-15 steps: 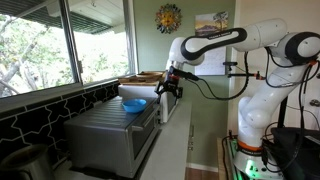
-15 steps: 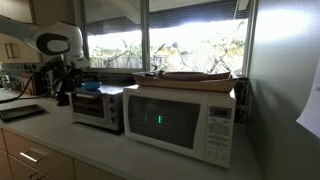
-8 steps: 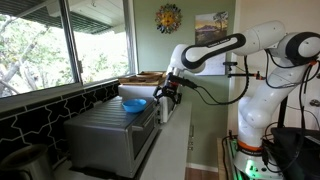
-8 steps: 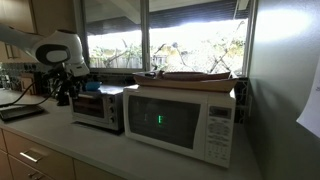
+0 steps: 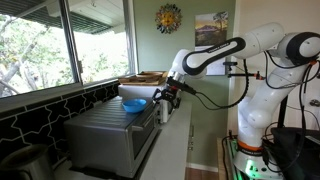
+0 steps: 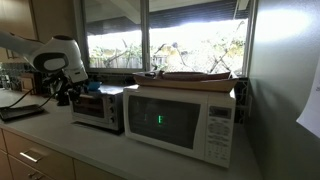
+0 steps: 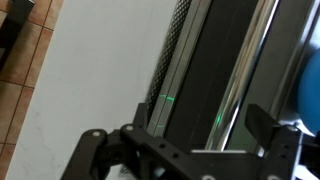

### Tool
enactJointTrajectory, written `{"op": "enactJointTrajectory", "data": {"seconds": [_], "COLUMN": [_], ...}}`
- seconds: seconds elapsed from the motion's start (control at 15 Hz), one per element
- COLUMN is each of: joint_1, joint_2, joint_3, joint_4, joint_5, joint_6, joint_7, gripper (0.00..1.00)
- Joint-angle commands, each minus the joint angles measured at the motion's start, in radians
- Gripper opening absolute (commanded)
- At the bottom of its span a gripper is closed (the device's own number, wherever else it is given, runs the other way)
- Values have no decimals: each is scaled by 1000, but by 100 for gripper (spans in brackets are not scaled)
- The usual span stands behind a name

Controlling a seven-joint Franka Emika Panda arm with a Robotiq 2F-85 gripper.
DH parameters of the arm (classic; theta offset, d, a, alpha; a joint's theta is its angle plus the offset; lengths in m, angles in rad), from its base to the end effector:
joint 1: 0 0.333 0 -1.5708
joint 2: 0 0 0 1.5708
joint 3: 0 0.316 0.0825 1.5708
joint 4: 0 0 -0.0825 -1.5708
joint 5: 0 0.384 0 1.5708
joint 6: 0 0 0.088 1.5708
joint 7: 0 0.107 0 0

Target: Open the toaster oven then put the blue bowl inside the oven.

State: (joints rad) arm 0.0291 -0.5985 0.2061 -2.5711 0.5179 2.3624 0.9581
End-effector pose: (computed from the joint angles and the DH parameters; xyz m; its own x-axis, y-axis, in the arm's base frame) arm 0.3872 0.1043 0.4965 0.5287 -0.8429 -0.1004 -0.7732 -0.4294 -0.4666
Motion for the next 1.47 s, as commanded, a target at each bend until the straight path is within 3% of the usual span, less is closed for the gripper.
{"op": "enactJointTrajectory", "data": {"seconds": [0.0,0.33,1.0,1.4], "joint_1": [30,47,34,24], "joint_2": [-3,4,-64,-88], "joint_3": [-12,-22,-67,-75], "joint_4": [-40,-56,-87,-153], "joint_5": [29,61,32,35], "joint_6": [53,104,-66,-88], "joint_7": [27,30,20,21], "gripper": [100,100,100,100]}}
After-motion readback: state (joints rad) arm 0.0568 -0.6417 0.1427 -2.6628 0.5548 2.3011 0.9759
